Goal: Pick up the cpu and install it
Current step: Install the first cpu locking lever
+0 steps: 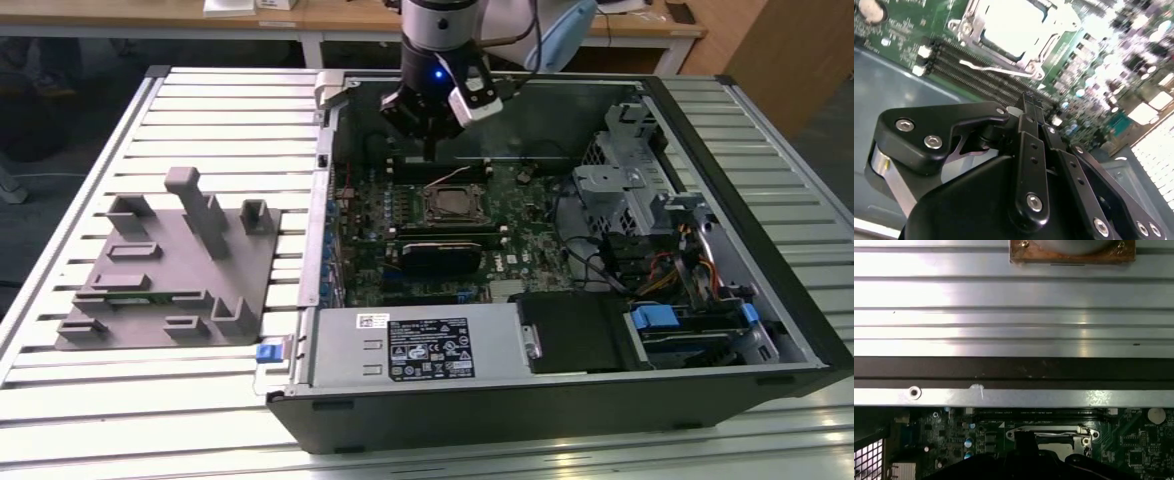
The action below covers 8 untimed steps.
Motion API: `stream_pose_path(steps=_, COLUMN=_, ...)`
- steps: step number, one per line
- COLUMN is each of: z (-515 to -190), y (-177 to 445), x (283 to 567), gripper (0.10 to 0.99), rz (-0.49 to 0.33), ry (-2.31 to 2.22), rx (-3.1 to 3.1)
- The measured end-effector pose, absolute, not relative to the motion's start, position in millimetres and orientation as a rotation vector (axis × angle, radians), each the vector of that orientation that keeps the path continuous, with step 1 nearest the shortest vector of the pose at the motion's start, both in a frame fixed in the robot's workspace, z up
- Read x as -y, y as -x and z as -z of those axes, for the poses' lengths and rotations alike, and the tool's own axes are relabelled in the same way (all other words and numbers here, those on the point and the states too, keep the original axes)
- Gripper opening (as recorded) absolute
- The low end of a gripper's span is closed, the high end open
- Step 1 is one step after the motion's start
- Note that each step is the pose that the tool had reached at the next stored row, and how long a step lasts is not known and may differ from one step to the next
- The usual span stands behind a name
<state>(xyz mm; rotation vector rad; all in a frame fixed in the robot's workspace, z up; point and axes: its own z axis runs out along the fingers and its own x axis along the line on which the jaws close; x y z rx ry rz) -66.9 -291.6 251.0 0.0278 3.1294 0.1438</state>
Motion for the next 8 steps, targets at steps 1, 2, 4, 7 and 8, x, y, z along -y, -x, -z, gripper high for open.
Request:
stream_pose_path(steps=1, z=-250.7, y=66.4, x=292.3, gripper=0.106, rz=-0.15, ry=-0.028, rx=-3.129)
stream_pose_path(steps=2, z=-250.3, y=66.1, x=292.8, gripper=0.106, rz=-0.151, ry=-0.028, rx=-3.129)
stream_pose_path(steps=4, z=-249.9, y=65.8, x=294.3, gripper=0.106, rz=-0.15, ry=-0.028, rx=-3.129)
stream_pose_path(steps=7, z=-248.3, y=64.9, x=295.9, gripper=0.106, rz=-0.153, ry=-0.028, rx=-3.129)
stream_pose_path(steps=8, z=-247.8, y=64.6, x=296.0, gripper=0.106, rz=-0.154, ry=-0.028, rx=-3.129)
